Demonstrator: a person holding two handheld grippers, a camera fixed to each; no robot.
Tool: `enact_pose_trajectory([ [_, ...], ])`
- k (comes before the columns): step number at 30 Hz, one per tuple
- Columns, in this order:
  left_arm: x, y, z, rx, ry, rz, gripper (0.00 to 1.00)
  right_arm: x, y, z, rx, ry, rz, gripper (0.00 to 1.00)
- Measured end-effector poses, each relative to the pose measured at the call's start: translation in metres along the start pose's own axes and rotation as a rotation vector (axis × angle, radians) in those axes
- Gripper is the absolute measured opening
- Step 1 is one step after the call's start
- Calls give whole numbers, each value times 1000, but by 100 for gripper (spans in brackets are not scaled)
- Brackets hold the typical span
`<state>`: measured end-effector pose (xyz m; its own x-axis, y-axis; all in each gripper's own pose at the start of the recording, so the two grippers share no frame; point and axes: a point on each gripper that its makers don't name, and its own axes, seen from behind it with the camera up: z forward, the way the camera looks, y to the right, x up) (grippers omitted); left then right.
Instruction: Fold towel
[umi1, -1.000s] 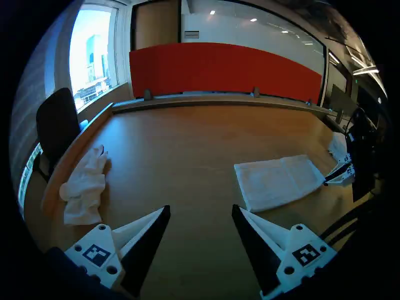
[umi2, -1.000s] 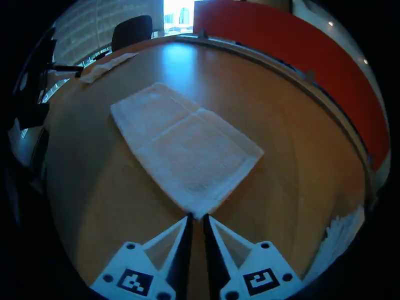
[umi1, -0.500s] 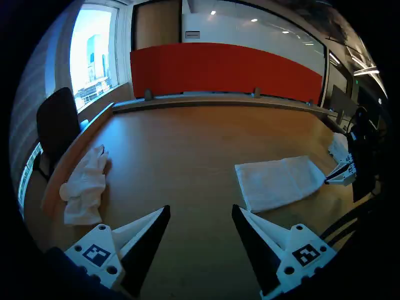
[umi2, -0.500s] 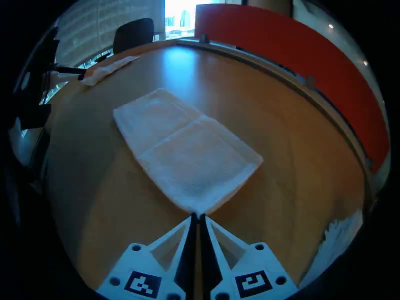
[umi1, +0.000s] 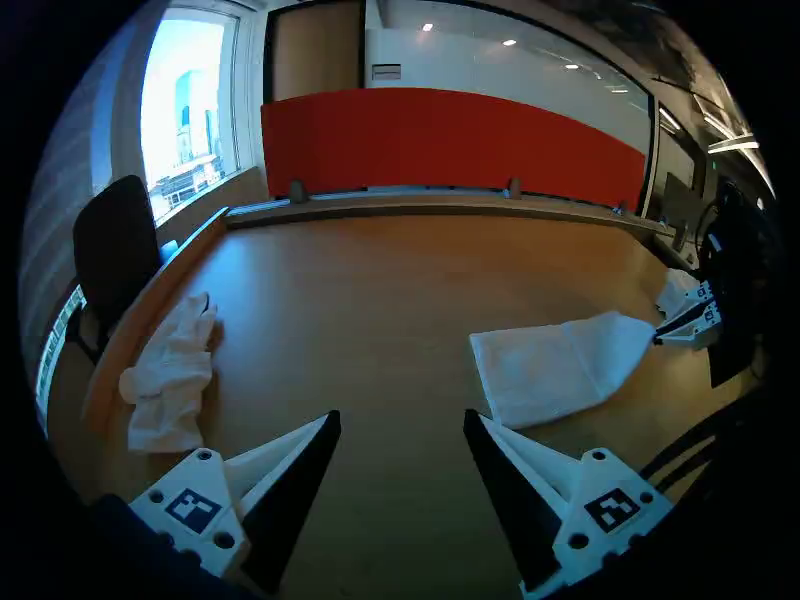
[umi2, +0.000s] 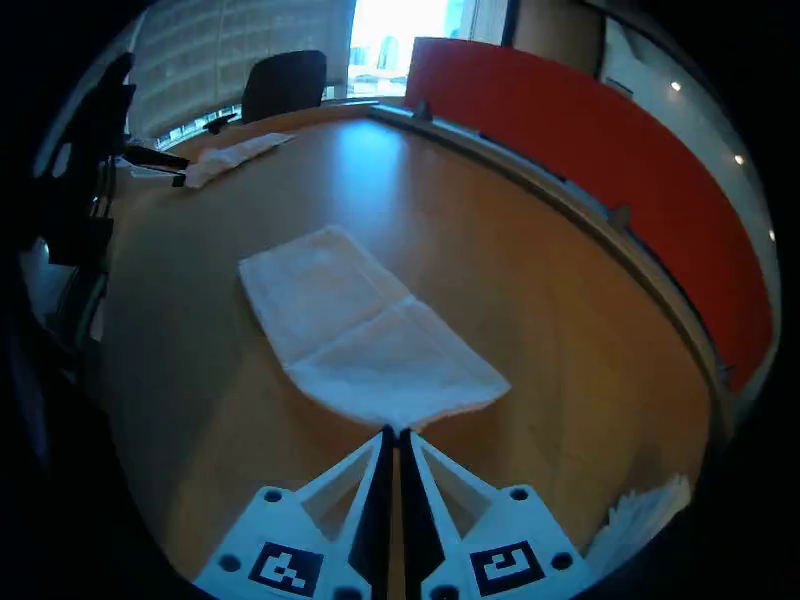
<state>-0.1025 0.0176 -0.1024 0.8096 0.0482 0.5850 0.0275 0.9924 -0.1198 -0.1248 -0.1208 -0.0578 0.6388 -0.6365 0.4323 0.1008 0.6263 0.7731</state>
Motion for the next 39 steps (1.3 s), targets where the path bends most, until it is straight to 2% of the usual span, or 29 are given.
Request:
enact_pose_trajectory([
  [9, 1, -1, 0, 3, 0, 0, 91, 44, -1, -6, 3, 57, -86, 6],
  [17, 1, -1, 1, 5, 0, -1, 92, 74, -10, -7, 23, 99, -137, 6],
  [30, 0, -3, 0, 8, 0, -10, 91, 82, -16, 0, 45, 101, -153, 6],
  [39, 1, -8, -5, 13, 14, -27, 91, 102, -25, 7, 70, 116, -183, 6],
])
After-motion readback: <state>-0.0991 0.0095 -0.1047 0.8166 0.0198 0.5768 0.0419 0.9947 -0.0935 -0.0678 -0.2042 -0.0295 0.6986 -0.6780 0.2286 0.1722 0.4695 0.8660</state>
